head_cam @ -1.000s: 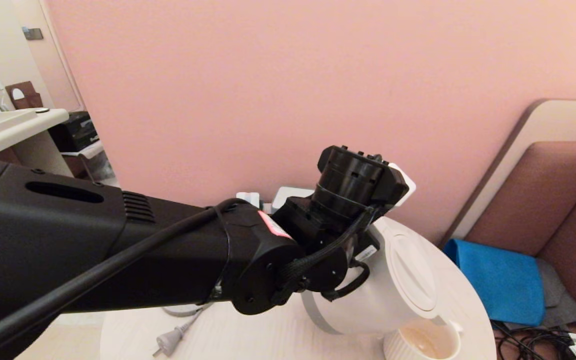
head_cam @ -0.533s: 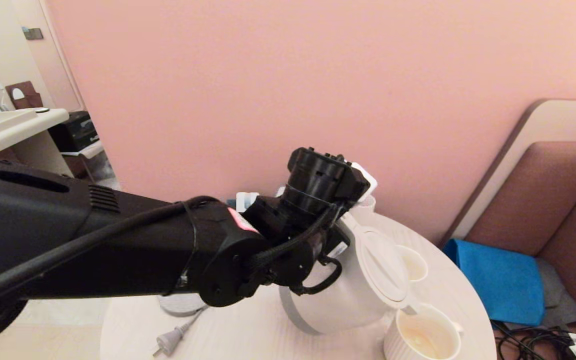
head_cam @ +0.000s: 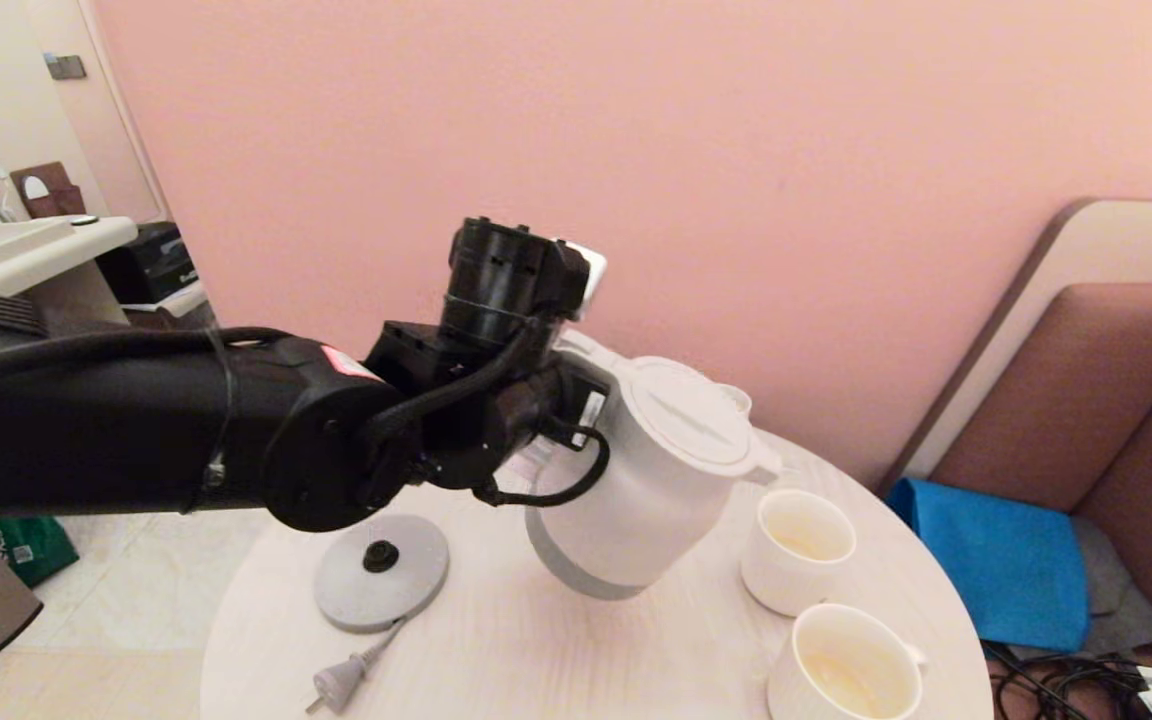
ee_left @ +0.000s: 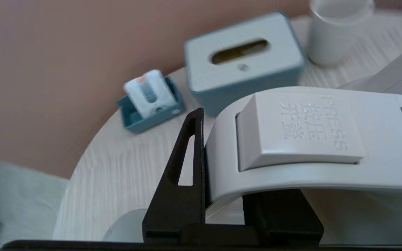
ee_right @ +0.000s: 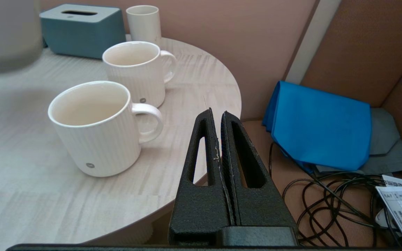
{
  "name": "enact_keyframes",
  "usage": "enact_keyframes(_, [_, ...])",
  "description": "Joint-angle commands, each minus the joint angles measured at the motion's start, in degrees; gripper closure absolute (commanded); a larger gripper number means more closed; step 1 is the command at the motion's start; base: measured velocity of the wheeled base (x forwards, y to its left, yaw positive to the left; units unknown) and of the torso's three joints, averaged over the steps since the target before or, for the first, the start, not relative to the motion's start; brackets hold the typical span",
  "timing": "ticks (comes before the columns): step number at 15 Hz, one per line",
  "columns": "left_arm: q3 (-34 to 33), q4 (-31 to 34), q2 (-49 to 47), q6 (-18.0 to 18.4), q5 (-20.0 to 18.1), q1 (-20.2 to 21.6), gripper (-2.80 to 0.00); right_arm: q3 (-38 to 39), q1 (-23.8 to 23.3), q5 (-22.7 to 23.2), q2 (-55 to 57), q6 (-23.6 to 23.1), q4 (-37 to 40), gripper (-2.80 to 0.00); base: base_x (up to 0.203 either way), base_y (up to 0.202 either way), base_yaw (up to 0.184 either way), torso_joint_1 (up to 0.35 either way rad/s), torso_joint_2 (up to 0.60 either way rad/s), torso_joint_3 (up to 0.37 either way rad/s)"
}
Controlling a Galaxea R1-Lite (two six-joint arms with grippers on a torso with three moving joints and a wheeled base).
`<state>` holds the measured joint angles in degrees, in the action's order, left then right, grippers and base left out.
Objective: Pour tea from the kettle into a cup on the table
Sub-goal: Put down the kettle on the table
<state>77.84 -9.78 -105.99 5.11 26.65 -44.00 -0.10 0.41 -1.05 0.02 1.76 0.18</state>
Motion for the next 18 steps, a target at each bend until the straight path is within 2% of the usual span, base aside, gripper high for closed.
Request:
enact_keyframes(1, [-1.0, -0.2, 3.5, -2.6, -0.7, 4.0, 0.00, 0.0, 0.0, 0.0, 0.0, 0.0, 0.0, 0.00, 0.000, 0.000, 0.000, 0.000, 0.00, 0.000])
enact_keyframes(4, [-6.2, -0.5, 7.8, -6.7, -4.4, 10.0, 0.00, 0.0, 0.0, 0.0, 0.0, 0.0, 0.0, 0.00, 0.000, 0.000, 0.000, 0.000, 0.00, 0.000])
enact_keyframes(6, [-11.0, -4.2, 10.2, -7.8, -5.5, 13.1, 0.00, 0.0, 0.0, -0.1, 0.0, 0.0, 0.0, 0.00, 0.000, 0.000, 0.000, 0.000, 0.00, 0.000])
enact_keyframes(8, [-17.1, -9.8, 12.8, -8.3, -7.3, 16.0, 0.00, 0.0, 0.0, 0.0, 0.0, 0.0, 0.0, 0.00, 0.000, 0.000, 0.000, 0.000, 0.00, 0.000])
enact_keyframes(10, [-22.8, -12.5, 15.7, -8.4, -8.9, 19.1, 0.00, 0.0, 0.0, 0.0, 0.0, 0.0, 0.0, 0.00, 0.000, 0.000, 0.000, 0.000, 0.00, 0.000])
enact_keyframes(15, [-32.4, -17.7, 20.4, -10.1, -13.5, 27.8, 0.00, 0.0, 0.0, 0.0, 0.0, 0.0, 0.0, 0.00, 0.000, 0.000, 0.000, 0.000, 0.00, 0.000])
enact_keyframes(18, [-37.8, -23.4, 21.0, -11.5, -14.9, 32.1, 0.00, 0.0, 0.0, 0.0, 0.0, 0.0, 0.0, 0.00, 0.000, 0.000, 0.000, 0.000, 0.00, 0.000])
